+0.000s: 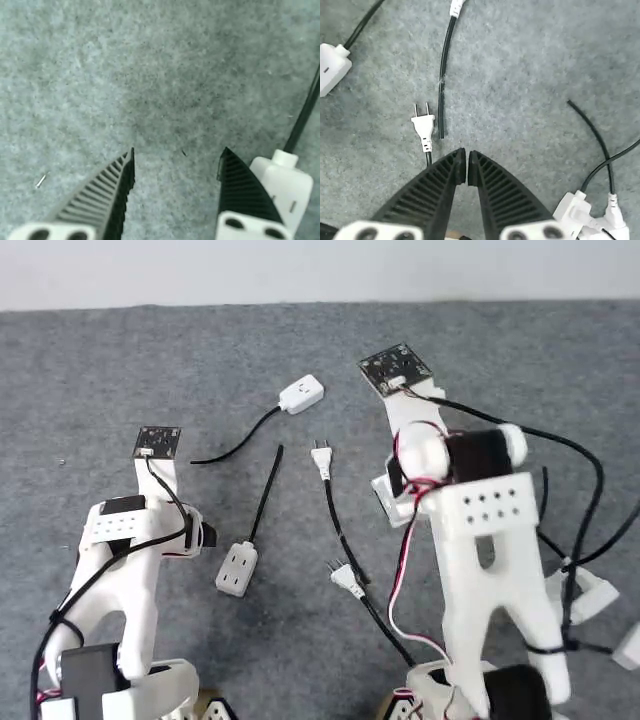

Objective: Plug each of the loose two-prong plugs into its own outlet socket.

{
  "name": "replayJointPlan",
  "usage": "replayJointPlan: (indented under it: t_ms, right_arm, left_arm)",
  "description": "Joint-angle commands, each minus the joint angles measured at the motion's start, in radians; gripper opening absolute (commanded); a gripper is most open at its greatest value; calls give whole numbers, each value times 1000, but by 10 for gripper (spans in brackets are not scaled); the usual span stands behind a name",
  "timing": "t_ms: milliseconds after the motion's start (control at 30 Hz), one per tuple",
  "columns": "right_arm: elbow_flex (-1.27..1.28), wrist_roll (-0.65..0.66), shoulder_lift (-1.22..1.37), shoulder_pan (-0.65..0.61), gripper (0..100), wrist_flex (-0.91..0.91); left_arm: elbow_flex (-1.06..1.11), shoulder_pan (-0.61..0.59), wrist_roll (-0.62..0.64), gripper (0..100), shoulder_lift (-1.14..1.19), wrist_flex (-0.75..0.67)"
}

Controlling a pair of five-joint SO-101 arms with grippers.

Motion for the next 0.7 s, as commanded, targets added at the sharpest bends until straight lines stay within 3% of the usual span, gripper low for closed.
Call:
replayJointPlan:
  t_ms: [0, 167, 300, 500, 667]
  right_arm:
    - [-35, -44, 4, -111, 9, 58]
    - [273, 26, -31, -271, 13, -21]
    - [589, 74, -85, -338, 113, -217]
    - [847, 169, -113, -346, 220, -397]
    - [899, 425, -113, -282, 220, -321]
  left_arm:
    - [-38, -9, -5, 258, -5, -18]
    - [-38, -8, -5, 258, -5, -18]
    - [-38, -8, -5, 258, -5, -18]
    - [-38, -5, -5, 258, -5, -20]
    - [-38, -3, -6, 258, -5, -29]
